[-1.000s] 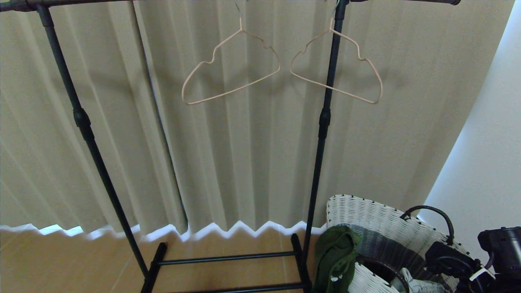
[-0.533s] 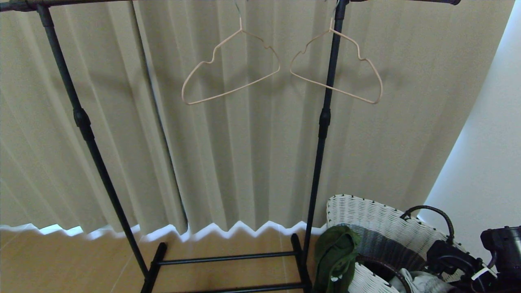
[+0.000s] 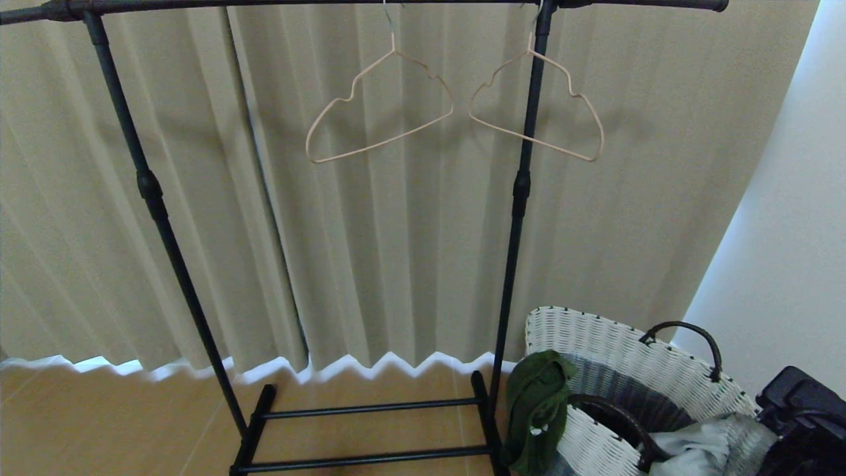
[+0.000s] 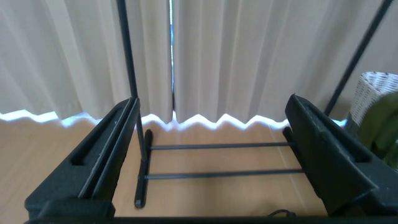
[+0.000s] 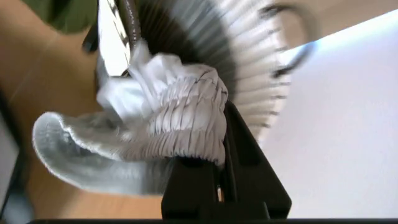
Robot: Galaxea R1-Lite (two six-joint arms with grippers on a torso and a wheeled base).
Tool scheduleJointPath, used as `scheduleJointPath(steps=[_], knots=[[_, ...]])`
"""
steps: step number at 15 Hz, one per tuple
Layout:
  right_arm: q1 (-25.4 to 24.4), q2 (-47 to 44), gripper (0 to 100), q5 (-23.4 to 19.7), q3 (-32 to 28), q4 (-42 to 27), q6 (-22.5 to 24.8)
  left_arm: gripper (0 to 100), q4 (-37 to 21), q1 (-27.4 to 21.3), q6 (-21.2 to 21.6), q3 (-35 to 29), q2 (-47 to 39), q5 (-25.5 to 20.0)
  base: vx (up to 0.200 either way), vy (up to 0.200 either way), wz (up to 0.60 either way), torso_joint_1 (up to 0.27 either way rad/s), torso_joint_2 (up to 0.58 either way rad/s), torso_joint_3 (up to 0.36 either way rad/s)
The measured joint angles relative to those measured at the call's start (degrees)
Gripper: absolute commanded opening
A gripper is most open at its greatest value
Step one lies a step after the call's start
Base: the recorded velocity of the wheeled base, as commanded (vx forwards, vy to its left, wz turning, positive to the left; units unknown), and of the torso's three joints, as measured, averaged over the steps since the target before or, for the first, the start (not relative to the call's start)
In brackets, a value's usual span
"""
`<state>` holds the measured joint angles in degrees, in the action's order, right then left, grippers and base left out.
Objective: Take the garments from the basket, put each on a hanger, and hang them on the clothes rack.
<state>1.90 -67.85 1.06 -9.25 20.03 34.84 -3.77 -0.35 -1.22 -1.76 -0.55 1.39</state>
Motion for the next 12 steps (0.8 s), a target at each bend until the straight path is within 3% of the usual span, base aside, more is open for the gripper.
scheduleJointPath(steps=[6, 10, 12], knots=[[1.0, 8.6, 0, 0.0, -0.1, 0.3, 0.0, 100, 0.0, 0.0, 0.0, 0.0, 0.0, 0.0, -0.200, 0.000, 0.00, -0.001, 0.00, 0.002], [1.0, 9.8, 0, 0.1, -0.2, 0.3, 0.0, 100, -0.1, 0.0, -0.1, 0.0, 0.0, 0.0, 0.000, 0.000, 0.00, 0.000, 0.00, 0.000], [1.0, 10.0, 0, 0.2, -0.3, 0.3, 0.0, 100, 0.0, 0.0, -0.2, 0.0, 0.0, 0.0, 0.000, 0.200, 0.00, 0.000, 0.00, 0.000]])
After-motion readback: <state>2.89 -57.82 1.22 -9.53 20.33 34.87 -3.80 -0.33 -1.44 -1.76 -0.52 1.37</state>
